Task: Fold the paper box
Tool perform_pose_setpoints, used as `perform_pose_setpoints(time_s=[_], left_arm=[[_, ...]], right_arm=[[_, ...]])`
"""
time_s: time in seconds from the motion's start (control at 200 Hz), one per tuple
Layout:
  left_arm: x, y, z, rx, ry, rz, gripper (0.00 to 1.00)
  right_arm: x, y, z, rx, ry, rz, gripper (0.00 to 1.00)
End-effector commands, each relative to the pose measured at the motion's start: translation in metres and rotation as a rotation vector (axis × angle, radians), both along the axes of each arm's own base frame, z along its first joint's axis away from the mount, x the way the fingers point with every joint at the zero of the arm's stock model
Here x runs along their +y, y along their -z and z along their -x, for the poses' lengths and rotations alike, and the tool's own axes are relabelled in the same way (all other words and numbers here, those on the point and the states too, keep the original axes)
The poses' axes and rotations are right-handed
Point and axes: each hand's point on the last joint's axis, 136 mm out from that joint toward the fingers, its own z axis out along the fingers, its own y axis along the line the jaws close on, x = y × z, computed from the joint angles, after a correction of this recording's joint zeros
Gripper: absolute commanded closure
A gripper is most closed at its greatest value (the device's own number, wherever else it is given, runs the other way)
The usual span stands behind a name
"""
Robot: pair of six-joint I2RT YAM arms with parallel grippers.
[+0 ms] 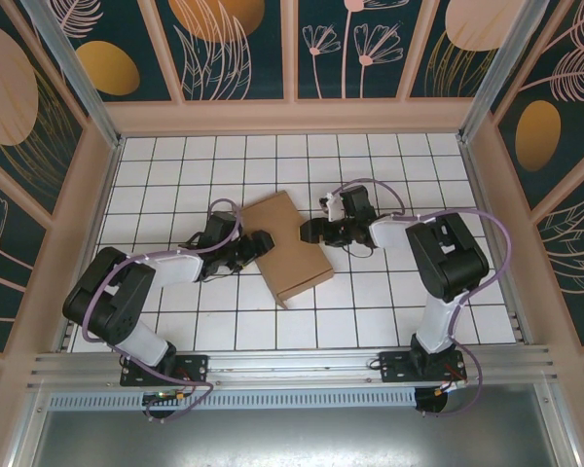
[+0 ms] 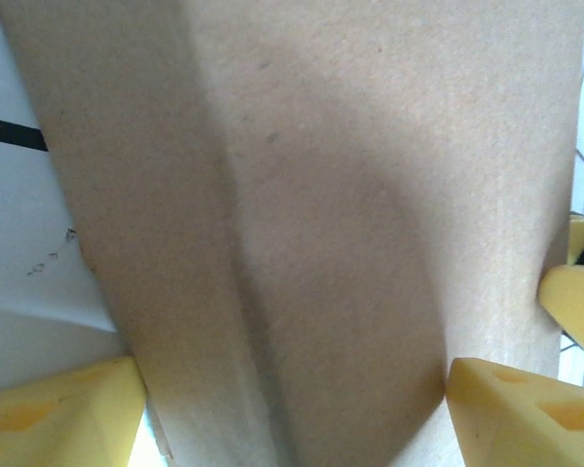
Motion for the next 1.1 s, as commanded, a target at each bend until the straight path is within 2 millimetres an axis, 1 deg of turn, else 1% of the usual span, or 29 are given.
perform_pose_setpoints(time_s=[0.0, 0.065, 0.12, 0.235, 0.315, 0.42, 0.48, 0.535, 0.661, 0.791, 0.976, 1.091], left_arm=[[-0.023, -0.009, 0.0, -0.029, 0.065, 0.136, 0.19], [-0.031, -0.018, -0.003, -0.052, 0.088, 0.181, 0.19], [-0.037, -0.026, -0.003, -0.072, 0.11, 0.219, 0.22], [-0.044, -0.05, -0.002, -0.111, 0.134, 0.292, 0.24], [-0.047, -0.073, -0.002, -0.142, 0.14, 0.341, 0.25], [-0.051, -0.105, -0.004, -0.19, 0.151, 0.378, 0.26], [-0.05, -0.119, -0.006, -0.216, 0.147, 0.385, 0.25], [-0.05, -0.129, -0.008, -0.234, 0.142, 0.394, 0.25], [-0.054, -0.142, -0.011, -0.245, 0.145, 0.417, 0.25], [-0.058, -0.145, -0.017, -0.249, 0.15, 0.409, 0.26], [-0.062, -0.155, -0.026, -0.272, 0.151, 0.426, 0.25], [-0.066, -0.159, -0.031, -0.279, 0.151, 0.435, 0.26]], right_arm=[[0.01, 0.028, 0.031, 0.12, -0.083, -0.039, 0.34], [0.013, 0.033, 0.037, 0.155, -0.101, -0.084, 0.34], [0.017, 0.037, 0.042, 0.191, -0.114, -0.131, 0.34], [0.017, 0.04, 0.046, 0.228, -0.107, -0.203, 0.35], [0.015, 0.037, 0.044, 0.253, -0.077, -0.275, 0.37], [0.012, 0.024, 0.04, 0.273, -0.035, -0.4, 0.39], [0.011, 0.016, 0.04, 0.274, -0.029, -0.456, 0.39], [0.008, 0.017, 0.039, 0.278, -0.017, -0.474, 0.4], [0.001, 0.034, 0.034, 0.279, 0.027, -0.412, 0.43], [-0.007, 0.049, 0.028, 0.261, 0.056, -0.302, 0.44], [-0.019, 0.058, 0.017, 0.201, 0.077, -0.12, 0.44], [-0.024, 0.059, 0.013, 0.176, 0.085, -0.062, 0.43]])
